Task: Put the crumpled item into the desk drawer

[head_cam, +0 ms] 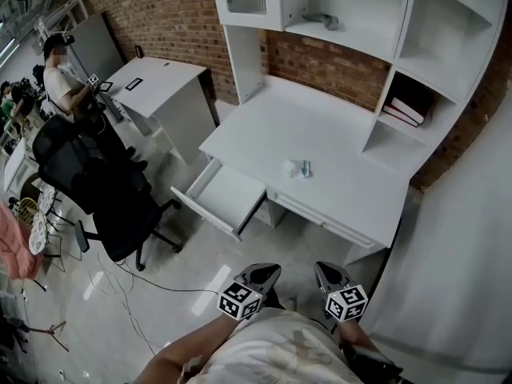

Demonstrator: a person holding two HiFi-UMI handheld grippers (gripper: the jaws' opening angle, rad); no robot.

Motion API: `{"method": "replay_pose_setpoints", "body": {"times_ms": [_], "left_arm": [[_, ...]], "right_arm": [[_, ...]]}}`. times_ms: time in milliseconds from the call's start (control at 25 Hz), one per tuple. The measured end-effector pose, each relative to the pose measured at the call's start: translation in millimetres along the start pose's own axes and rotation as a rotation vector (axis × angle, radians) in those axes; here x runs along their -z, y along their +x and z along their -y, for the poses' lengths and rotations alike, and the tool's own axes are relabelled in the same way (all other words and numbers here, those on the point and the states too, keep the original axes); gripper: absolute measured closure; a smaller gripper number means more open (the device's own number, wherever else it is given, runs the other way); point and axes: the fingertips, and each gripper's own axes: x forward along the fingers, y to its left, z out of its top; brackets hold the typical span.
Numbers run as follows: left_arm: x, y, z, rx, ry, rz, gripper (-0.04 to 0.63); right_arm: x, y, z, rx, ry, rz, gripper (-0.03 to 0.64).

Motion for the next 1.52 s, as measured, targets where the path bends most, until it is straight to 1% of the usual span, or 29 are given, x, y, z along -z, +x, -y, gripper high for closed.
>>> {"method": "replay_pose_setpoints", "body": {"times_ms": [320,600,960,1280,1440,1520], "left_arm": [[0,2,4,0.010,0.012,-0.005,0.569],[-3,2,4,0.007,0.028,-0.011,0.569],[-1,-1,-10,-0.013,0.016,-0.014,0.569],[-6,5,-27,-0.020,0.005,-0.017,0.569],[-6,10,-35,-0.019,0.003,-0.024,0.569],[-6,12,-39,-0.017,0.002,-0.027,0.569]], "right_arm": [[8,-4,18,0.081,0.042,-0.008,0.595],[7,1,18,0.080,0.047,-0.014,0.595],[10,13,21,0.077,0.078,-0.031,0.594],[0,34,23,0.062,0.069,-0.043,0.594],[1,44,21,0.058,0.000,-0.075,0.594],[1,50,19,0.050,-0.016,-0.085,0.594]]}}
